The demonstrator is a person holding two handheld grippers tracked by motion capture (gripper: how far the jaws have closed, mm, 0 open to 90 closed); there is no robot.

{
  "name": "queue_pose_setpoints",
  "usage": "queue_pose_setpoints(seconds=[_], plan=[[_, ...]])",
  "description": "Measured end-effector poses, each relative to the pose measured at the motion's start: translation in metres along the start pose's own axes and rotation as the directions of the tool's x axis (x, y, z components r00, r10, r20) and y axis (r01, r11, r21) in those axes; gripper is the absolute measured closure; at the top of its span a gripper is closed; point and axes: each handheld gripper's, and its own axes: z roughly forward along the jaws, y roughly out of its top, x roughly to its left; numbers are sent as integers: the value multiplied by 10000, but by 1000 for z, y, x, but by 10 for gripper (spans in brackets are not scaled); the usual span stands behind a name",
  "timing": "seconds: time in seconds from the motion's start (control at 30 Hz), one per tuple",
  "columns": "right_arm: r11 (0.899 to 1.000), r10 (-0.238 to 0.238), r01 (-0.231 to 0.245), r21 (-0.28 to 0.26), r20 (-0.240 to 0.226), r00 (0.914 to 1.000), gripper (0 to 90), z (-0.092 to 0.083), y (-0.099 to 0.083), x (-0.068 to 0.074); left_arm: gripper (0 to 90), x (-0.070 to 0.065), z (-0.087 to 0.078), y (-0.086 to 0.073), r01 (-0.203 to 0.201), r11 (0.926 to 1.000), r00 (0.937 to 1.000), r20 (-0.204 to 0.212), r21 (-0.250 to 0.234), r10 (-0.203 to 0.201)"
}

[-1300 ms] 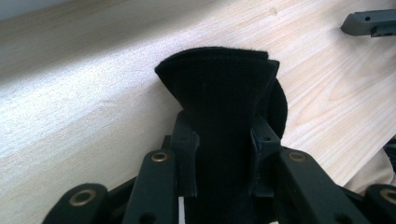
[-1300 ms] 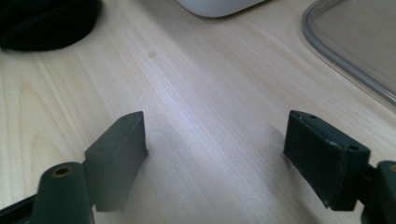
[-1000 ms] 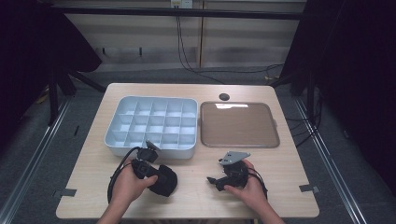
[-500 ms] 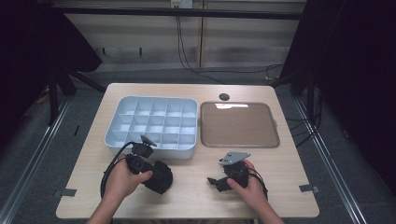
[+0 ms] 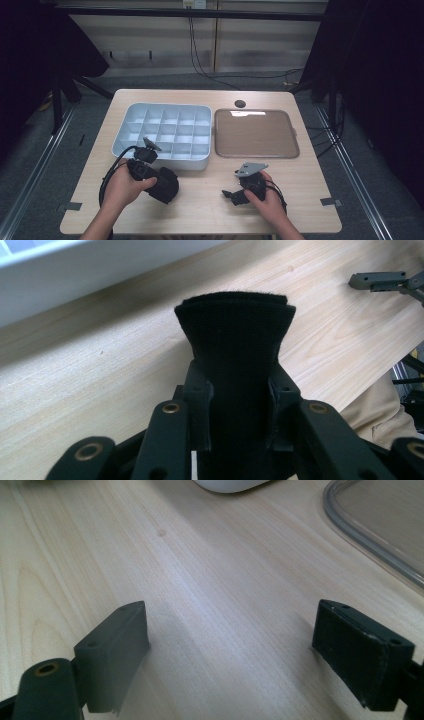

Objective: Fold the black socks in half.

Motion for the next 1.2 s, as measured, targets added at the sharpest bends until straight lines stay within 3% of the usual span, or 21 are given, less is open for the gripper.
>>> queue_pose_setpoints(seconds=[0.77, 1.2], plan=[[10000, 28, -28, -13, 4, 10000, 141, 0, 0, 0, 694, 2, -30, 13, -35, 9999, 9997, -235, 116, 38], [10000, 23, -23, -5, 36, 10000, 141, 0, 0, 0, 694, 9, -45, 17, 128, 9998, 9997, -220, -121, -131]])
